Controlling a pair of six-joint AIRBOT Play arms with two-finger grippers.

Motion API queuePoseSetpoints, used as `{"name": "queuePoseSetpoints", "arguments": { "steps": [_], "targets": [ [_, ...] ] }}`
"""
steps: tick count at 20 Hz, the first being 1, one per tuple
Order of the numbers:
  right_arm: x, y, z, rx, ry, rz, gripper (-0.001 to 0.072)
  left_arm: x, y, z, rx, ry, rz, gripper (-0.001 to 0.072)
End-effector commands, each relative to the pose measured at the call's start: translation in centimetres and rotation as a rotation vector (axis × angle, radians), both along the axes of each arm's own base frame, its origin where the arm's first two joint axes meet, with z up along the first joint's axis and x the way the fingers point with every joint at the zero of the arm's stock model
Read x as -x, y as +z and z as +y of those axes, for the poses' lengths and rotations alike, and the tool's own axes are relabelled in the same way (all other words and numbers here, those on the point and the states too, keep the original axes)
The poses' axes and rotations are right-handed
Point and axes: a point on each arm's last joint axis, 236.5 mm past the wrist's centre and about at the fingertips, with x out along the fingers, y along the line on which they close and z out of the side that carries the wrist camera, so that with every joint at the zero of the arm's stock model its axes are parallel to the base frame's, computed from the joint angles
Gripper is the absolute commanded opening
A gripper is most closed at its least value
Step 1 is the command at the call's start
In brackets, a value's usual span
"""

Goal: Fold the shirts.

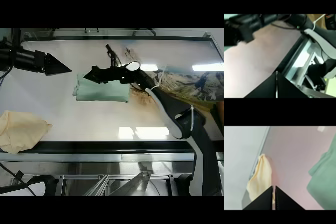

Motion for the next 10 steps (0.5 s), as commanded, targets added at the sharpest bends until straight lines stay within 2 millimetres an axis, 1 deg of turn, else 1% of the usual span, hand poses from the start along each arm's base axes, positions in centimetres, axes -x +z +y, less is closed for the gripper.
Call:
{"name": "queuePoseSetpoints", "arguments": {
  "steps": [1,2,3,4,5,7,8,9,10],
  "targets": [
    [2.5,2.4,-5.7,-0.011,0.137,0.061,0.0020,1.3,-1.4,-0.6,0.061,-0.003,0.045,0.0011],
    [2.9,2.4,-7.6,0.031,0.151,0.076,0.0020,1.8,-1.8,-0.7,0.060,-0.006,0.051,0.0011],
    [3.2,1.8,-9.5,0.100,0.155,0.089,0.0020,2.2,-2.2,-0.7,0.061,-0.001,0.058,0.0010],
    [3.3,0.9,-11.5,0.195,0.145,0.106,0.0020,2.7,-2.5,-0.5,0.061,0.006,0.063,0.0010],
    [3.0,-0.6,-14.1,0.326,0.108,0.117,0.0020,3.1,-2.8,-0.4,0.062,0.018,0.067,0.0010],
    [1.1,-3.9,-19.3,0.577,-0.048,0.173,0.0020,3.9,-3.3,-0.2,0.059,0.045,0.049,0.0010],
    [0.0,-5.6,-21.4,0.679,-0.135,0.203,0.0021,4.1,-3.5,0.1,0.058,0.065,0.038,0.0011],
    [-0.8,-7.1,-23.2,0.752,-0.214,0.242,0.0046,4.3,-3.8,0.3,0.056,0.090,0.037,0.0011],
    [-1.4,-8.4,-24.3,0.791,-0.278,0.291,0.0272,4.3,-4.1,0.6,0.056,0.111,0.037,0.0011]
  ]
}}
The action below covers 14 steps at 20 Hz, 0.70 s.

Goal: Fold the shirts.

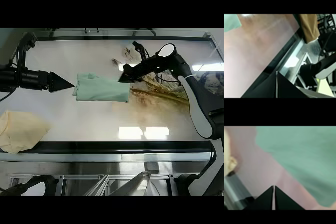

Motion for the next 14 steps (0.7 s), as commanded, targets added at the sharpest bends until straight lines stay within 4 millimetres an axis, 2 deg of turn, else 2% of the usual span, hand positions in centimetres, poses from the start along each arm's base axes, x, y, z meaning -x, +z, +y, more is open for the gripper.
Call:
{"name": "queuePoseSetpoints", "arguments": {
  "steps": [1,2,4,6,8,12,13,14],
  "targets": [
    [-2.4,-5.1,-6.9,0.285,-0.240,0.072,0.0515,0.6,-1.1,1.0,-0.005,0.071,-0.012,0.0012],
    [-2.4,-6.5,-6.9,0.290,-0.244,0.093,0.0583,0.7,-1.3,1.4,-0.006,0.090,-0.010,0.0011],
    [-1.9,-9.0,-6.2,0.270,-0.239,0.157,0.0582,0.8,-1.8,2.4,-0.008,0.121,-0.009,0.0017],
    [-1.2,-11.1,-4.6,0.210,-0.228,0.229,0.0583,0.5,-1.7,3.5,-0.007,0.153,-0.013,0.0018],
    [-0.7,-11.9,-2.0,0.086,-0.187,0.274,0.0583,0.3,-1.7,4.3,-0.006,0.172,-0.010,0.0018],
    [-0.6,-11.7,2.5,-0.155,-0.152,0.321,0.0574,0.2,-1.7,4.7,-0.006,0.181,-0.009,0.0018],
    [-0.5,-11.7,3.3,-0.183,-0.153,0.334,0.0558,0.2,-1.7,4.7,-0.006,0.181,-0.010,0.0018],
    [-0.4,-11.6,3.9,-0.206,-0.138,0.326,0.0330,0.2,-1.7,4.7,-0.006,0.180,-0.009,0.0018]
  ]
}}
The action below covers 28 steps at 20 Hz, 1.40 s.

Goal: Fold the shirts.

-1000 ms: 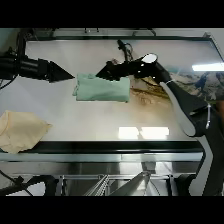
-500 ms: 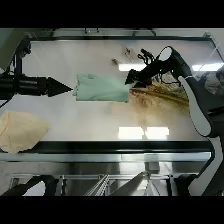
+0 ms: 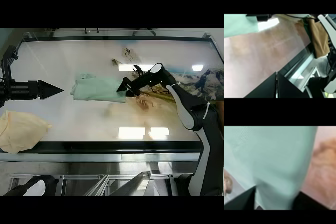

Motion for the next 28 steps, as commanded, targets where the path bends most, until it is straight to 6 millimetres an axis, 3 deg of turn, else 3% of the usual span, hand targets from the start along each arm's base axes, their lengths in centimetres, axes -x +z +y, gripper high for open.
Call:
{"name": "queuePoseSetpoints", "arguments": {
  "steps": [1,5,7,9,10,12,14,16,19,21,23,25,28],
  "targets": [
    [0.0,0.9,3.1,-0.161,0.015,-0.022,0.0029,0.0,0.0,0.2,-0.001,0.004,0.000,0.0018],
    [-0.9,5.8,4.3,-0.269,0.014,-0.109,0.0019,0.2,0.0,0.1,0.001,-0.002,0.003,0.0018],
    [-1.6,10.4,3.7,-0.280,0.026,-0.211,0.0019,0.2,0.0,0.2,0.000,-0.002,0.003,0.0018],
    [-2.8,16.2,0.7,-0.260,-0.002,-0.333,0.0018,0.2,0.0,0.2,0.000,-0.002,0.003,0.0018],
    [-3.5,18.7,-2.1,-0.216,-0.046,-0.372,0.0018,0.2,0.0,0.1,0.000,-0.002,0.003,0.0018],
    [-4.6,23.2,-10.2,-0.094,-0.189,-0.421,0.0018,0.2,0.0,0.1,0.001,-0.003,0.003,0.0018],
    [-4.7,26.4,-20.7,0.066,-0.401,-0.428,0.0018,0.2,-0.1,0.2,0.000,-0.003,0.004,0.0018],
    [-3.2,28.7,-31.8,0.207,-0.630,-0.424,0.0018,0.2,-0.1,0.1,0.000,-0.004,0.004,0.0018],
    [1.5,30.2,-43.4,0.287,-0.845,-0.377,0.0018,0.3,-0.1,0.1,0.001,-0.009,0.007,0.0018],
    [5.9,29.2,-49.3,0.372,-0.937,-0.294,0.0018,0.4,0.0,0.0,0.002,-0.013,0.007,0.0018],
    [10.5,27.7,-53.5,0.440,-0.999,-0.182,0.0018,0.6,-0.1,-0.7,0.001,-0.033,0.007,0.0018],
    [14.4,26.6,-56.1,0.485,-1.045,-0.084,0.0018,1.0,-0.1,-2.1,-0.002,-0.068,0.004,0.0018],
    [19.8,24.9,-58.4,0.572,-1.079,0.077,0.0018,1.8,-0.3,-4.4,-0.013,-0.131,-0.003,0.0019]
  ]
}}
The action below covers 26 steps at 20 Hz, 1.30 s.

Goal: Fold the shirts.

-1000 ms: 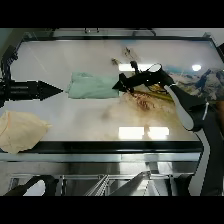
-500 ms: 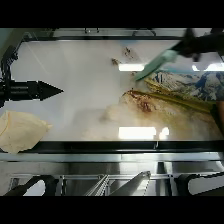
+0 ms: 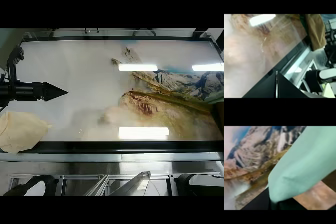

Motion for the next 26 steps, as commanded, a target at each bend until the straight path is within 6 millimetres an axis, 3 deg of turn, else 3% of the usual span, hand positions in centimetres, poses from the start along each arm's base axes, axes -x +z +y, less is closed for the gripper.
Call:
{"name": "queuePoseSetpoints", "arguments": {
  "steps": [1,3,6,11,15,20,22,23,24,25,26],
  "targets": [
    [8.3,-2.3,-3.6,0.006,-0.129,0.240,0.0018,0.9,-0.2,-2.5,-0.010,-0.065,-0.008,0.0018],
    [10.9,-2.8,-4.7,0.030,-0.164,0.323,0.0018,1.6,-0.2,-3.6,-0.010,-0.102,-0.008,0.0018],
    [12.9,-3.2,-4.9,0.032,-0.156,0.389,0.0018,2.1,-0.2,-4.6,-0.010,-0.132,-0.009,0.0018],
    [16.6,-4.1,-5.8,0.067,-0.200,0.548,0.0018,2.0,-0.2,-4.9,-0.012,-0.131,-0.014,0.0018],
    [18.7,-8.0,-4.3,-0.031,-0.184,0.656,0.0019,2.0,-0.2,-4.9,-0.011,-0.131,-0.014,0.0018],
    [24.9,-13.1,-2.3,-0.125,-0.198,0.928,0.0019,2.0,-0.2,-4.9,-0.012,-0.130,-0.014,0.0019],
    [25.7,-14.5,-2.3,-0.140,-0.186,0.979,0.0020,2.0,-0.2,-4.9,-0.011,-0.130,-0.015,0.0018],
    [25.6,-15.0,-2.4,-0.149,-0.181,0.986,0.0046,2.0,-0.2,-4.9,-0.011,-0.130,-0.015,0.0018],
    [25.6,-15.3,-2.4,-0.156,-0.177,0.991,0.0241,2.0,-0.2,-4.9,-0.011,-0.130,-0.015,0.0018],
    [25.6,-15.5,-2.4,-0.160,-0.175,0.994,0.0495,2.0,-0.2,-4.9,-0.011,-0.129,-0.014,0.0018],
    [25.6,-15.5,-2.4,-0.162,-0.174,0.994,0.0608,1.9,-0.2,-4.9,-0.012,-0.127,-0.015,0.0018]
  ]
}}
